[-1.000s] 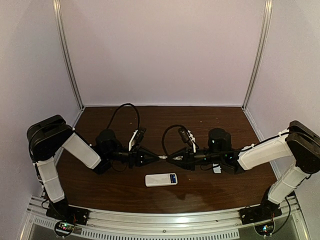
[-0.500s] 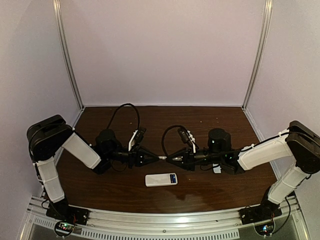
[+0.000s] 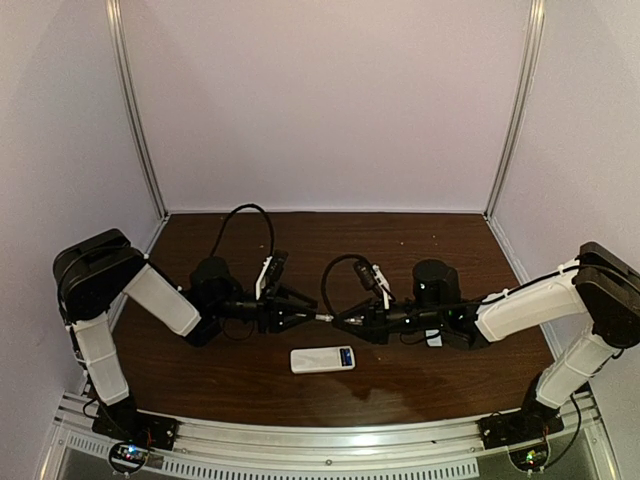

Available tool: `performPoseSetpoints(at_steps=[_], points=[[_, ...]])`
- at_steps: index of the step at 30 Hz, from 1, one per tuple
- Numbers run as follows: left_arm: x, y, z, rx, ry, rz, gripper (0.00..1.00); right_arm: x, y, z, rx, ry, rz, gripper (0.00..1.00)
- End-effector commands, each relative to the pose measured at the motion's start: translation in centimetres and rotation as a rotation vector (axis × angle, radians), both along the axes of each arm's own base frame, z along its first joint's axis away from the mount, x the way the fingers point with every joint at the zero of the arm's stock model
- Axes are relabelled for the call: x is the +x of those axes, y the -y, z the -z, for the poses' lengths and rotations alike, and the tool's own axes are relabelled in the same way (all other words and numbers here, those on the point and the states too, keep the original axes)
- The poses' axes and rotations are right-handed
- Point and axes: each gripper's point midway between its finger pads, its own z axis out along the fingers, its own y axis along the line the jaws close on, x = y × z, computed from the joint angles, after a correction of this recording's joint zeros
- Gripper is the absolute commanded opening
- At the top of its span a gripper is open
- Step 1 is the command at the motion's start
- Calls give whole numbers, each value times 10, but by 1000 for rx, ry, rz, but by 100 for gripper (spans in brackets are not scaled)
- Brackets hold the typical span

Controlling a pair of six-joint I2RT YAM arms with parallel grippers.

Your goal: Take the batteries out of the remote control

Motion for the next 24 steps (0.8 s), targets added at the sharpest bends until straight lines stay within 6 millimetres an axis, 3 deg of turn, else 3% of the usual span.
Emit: performPoseSetpoints(at_steps=[1, 4, 14, 24], points=[[13, -2, -7, -5, 88, -73, 48, 6, 2, -6, -13, 34, 44, 0], [19, -3, -4, 23, 110, -112, 59, 8, 4, -6, -23, 36, 60, 0], [38, -15, 3, 122, 224, -268, 69, 18, 11, -3, -78, 47, 132, 0], [65, -30, 19, 245, 331, -441, 91, 31, 25, -6, -147, 80, 231, 0]])
